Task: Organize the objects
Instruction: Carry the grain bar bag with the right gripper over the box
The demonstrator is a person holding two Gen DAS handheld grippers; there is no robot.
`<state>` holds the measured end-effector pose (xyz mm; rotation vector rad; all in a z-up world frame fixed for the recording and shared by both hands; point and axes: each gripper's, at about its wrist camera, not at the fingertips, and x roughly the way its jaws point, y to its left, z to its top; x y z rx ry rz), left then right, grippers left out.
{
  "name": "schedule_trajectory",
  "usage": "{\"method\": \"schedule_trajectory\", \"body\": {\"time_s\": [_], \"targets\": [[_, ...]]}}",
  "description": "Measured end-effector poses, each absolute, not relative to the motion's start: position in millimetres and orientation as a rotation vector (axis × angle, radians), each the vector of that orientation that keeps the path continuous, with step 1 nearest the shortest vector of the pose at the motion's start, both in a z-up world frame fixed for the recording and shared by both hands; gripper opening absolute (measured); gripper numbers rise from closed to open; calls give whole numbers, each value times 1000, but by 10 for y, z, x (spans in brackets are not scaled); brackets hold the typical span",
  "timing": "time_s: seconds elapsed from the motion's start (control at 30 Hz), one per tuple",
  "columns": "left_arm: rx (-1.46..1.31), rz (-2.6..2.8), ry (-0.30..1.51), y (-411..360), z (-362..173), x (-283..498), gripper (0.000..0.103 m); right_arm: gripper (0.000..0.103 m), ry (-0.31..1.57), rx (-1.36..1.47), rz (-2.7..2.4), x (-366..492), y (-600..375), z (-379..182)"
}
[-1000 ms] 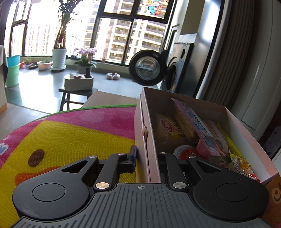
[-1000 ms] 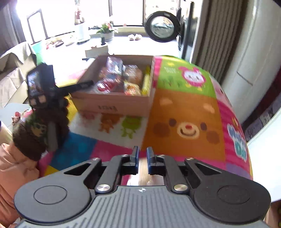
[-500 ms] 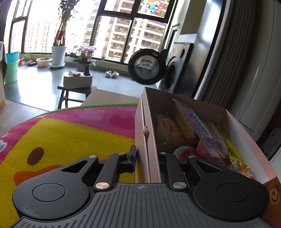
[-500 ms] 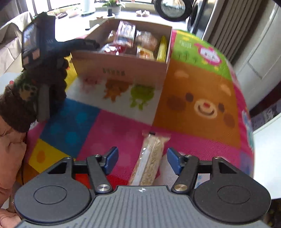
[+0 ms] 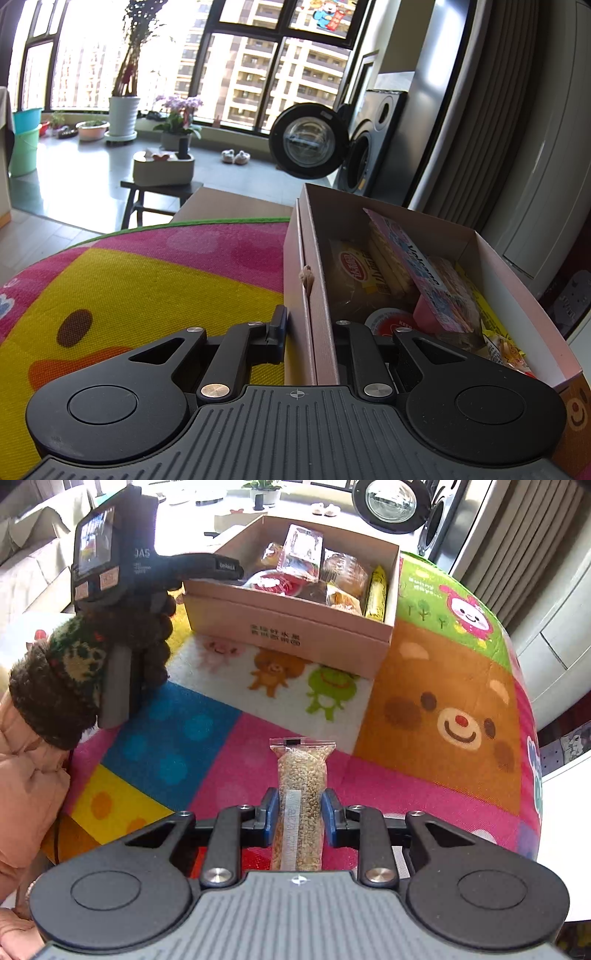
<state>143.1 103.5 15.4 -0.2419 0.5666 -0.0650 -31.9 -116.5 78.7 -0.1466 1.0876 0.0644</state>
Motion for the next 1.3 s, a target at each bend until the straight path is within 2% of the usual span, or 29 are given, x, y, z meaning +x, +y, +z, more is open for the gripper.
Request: {"method": "schedule_trajectory", "body": {"time_s": [0.1, 0.17, 0.3, 0.43, 0.5, 0.57, 0.63, 0.67, 0.7, 0.83, 0.9, 0.93, 1.07, 1.3], "targets": [[-242, -65, 567, 1037, 152, 1428, 16, 23, 1022, -130, 57, -247, -1175, 1029], [-242, -65, 566, 1037, 152, 1428, 16, 4, 953, -130, 47, -194, -1182, 1274], [-242, -65, 566, 1039, 149, 1426, 16, 4, 776, -136, 24, -66, -1196, 1802], [-243, -65, 567, 1040, 147, 1427, 16, 5, 769, -152, 40, 71, -1169, 1859], [-242, -65, 567, 1041, 147, 1425, 16, 12, 852, -163, 38, 140, -1147, 1635], [-243, -65, 567, 1042, 147, 1425, 16, 33, 931, -163, 26, 206, -1143, 1351], [-243, -65, 567, 1039, 147, 1429, 16, 48, 993, -147, 19, 271, -1178, 1041], [-243, -65, 566, 1043, 147, 1425, 17, 52, 1021, -135, 21, 305, -1197, 914], [-243, -65, 566, 1043, 146, 1425, 16, 53, 1045, -125, 26, 344, -1210, 809], [-243, -65, 566, 1044, 145, 1425, 17, 52, 1135, -112, 58, 460, -1191, 417], [-243, -65, 566, 1045, 145, 1425, 17, 40, 1140, -113, 81, 454, -1146, 374], [-243, -65, 567, 1046, 144, 1424, 17, 29, 1138, -126, 94, 437, -1110, 409], [-243, -64, 566, 1048, 148, 1423, 16, 28, 1094, -82, 170, 297, -991, 723], [-243, -64, 566, 1051, 147, 1422, 16, 28, 826, -9, 141, 384, -1049, 1602]]}}
